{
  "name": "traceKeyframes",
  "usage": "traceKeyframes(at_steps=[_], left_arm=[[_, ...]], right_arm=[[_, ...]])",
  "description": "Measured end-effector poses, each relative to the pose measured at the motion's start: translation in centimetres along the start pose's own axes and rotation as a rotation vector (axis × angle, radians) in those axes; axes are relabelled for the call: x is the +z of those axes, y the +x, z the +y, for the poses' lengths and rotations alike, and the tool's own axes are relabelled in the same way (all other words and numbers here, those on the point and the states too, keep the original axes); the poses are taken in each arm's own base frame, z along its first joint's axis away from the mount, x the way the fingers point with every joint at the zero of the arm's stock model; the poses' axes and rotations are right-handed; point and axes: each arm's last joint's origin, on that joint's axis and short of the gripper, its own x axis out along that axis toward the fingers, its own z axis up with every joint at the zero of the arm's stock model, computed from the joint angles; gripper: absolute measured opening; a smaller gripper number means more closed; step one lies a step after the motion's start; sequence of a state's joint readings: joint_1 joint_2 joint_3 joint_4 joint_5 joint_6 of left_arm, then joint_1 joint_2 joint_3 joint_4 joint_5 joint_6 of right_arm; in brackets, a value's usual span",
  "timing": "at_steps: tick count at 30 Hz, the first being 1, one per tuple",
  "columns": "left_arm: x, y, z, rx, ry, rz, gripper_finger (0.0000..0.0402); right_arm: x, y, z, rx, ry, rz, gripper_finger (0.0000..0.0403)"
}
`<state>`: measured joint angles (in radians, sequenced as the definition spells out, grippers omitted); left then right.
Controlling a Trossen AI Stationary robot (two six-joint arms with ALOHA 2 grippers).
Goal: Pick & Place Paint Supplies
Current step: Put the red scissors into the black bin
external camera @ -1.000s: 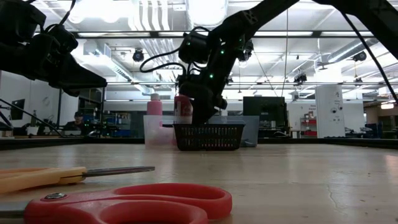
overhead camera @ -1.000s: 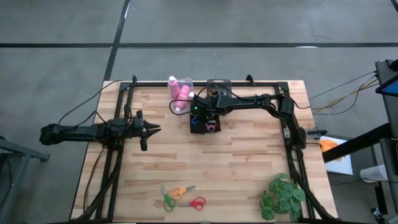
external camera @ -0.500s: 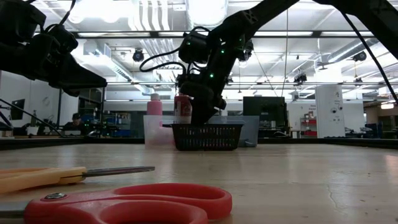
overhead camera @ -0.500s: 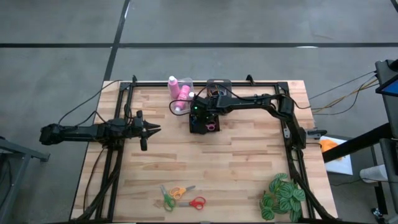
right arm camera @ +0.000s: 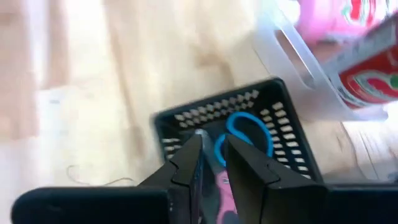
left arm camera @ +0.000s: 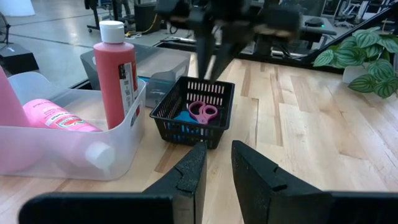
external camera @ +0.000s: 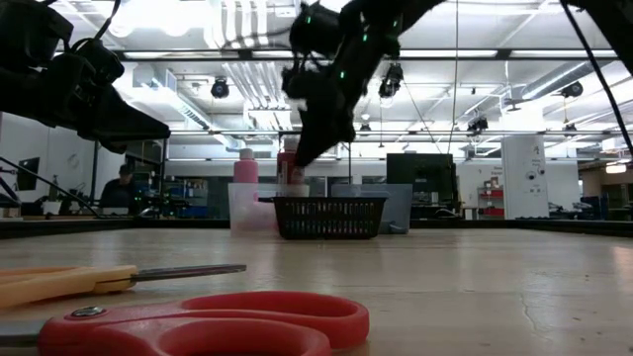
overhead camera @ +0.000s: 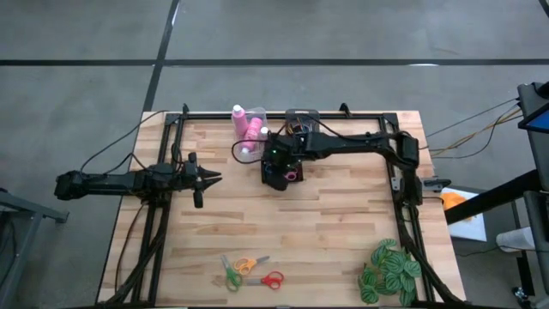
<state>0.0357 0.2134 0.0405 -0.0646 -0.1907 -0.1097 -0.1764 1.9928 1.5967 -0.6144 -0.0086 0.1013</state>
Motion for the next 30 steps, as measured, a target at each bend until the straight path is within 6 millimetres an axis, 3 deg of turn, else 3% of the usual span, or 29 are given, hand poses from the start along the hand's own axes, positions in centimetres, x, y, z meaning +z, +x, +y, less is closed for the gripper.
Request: traceKeyframes(at_steps=[11, 20, 30], left_arm=[[0.0, 0.0, 0.0, 0.0, 0.0, 0.0, 0.0079], [0.0, 0.0, 0.0, 0.0, 0.0, 0.0, 0.0079], [0.0, 0.0, 0.0, 0.0, 0.0, 0.0, 0.0079]], right_arm=[[-0.6, -4.5, 8.0, 0.092, -0.141, -0.091, 0.0068], [-3.7, -5.6, 15.4, 0.026, -0.172, -0.109, 0.0068], [-6.9, -6.1, 20.2, 0.105, -0.062, -0.104, 0.0068]])
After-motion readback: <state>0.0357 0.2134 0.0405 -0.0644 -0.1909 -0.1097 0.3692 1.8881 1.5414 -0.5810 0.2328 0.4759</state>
